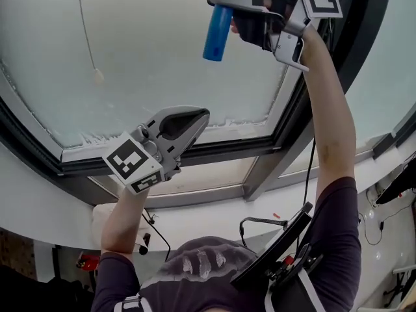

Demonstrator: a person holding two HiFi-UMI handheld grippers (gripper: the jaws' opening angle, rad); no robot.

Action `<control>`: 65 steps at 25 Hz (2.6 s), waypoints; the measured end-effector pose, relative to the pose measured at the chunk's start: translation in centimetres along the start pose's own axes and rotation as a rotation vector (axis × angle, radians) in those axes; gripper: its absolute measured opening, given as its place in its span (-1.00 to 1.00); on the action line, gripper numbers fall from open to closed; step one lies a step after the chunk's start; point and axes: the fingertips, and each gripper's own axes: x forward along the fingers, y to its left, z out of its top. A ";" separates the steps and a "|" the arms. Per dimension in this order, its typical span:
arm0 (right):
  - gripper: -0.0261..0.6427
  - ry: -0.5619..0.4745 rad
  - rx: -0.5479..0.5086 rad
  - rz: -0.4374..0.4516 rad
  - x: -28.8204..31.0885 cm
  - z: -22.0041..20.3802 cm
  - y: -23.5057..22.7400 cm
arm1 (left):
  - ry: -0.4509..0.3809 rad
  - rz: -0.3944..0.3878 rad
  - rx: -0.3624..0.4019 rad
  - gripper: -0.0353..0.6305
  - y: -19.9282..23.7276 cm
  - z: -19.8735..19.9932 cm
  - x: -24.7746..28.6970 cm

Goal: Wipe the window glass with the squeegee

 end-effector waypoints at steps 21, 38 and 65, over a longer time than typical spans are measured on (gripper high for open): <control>-0.56 0.136 -0.052 -0.080 0.6 -3.4 0.4 | -0.045 0.009 -0.015 -0.88 -0.4 0.0 -0.8; -0.56 0.052 0.010 -0.081 -0.7 -3.6 -1.4 | -0.005 -0.006 -0.010 -0.88 -0.6 0.5 -0.2; -0.53 -0.039 0.147 -0.084 -0.9 -9.8 -3.5 | 0.001 0.038 -0.255 -0.88 -3.5 -6.8 -4.0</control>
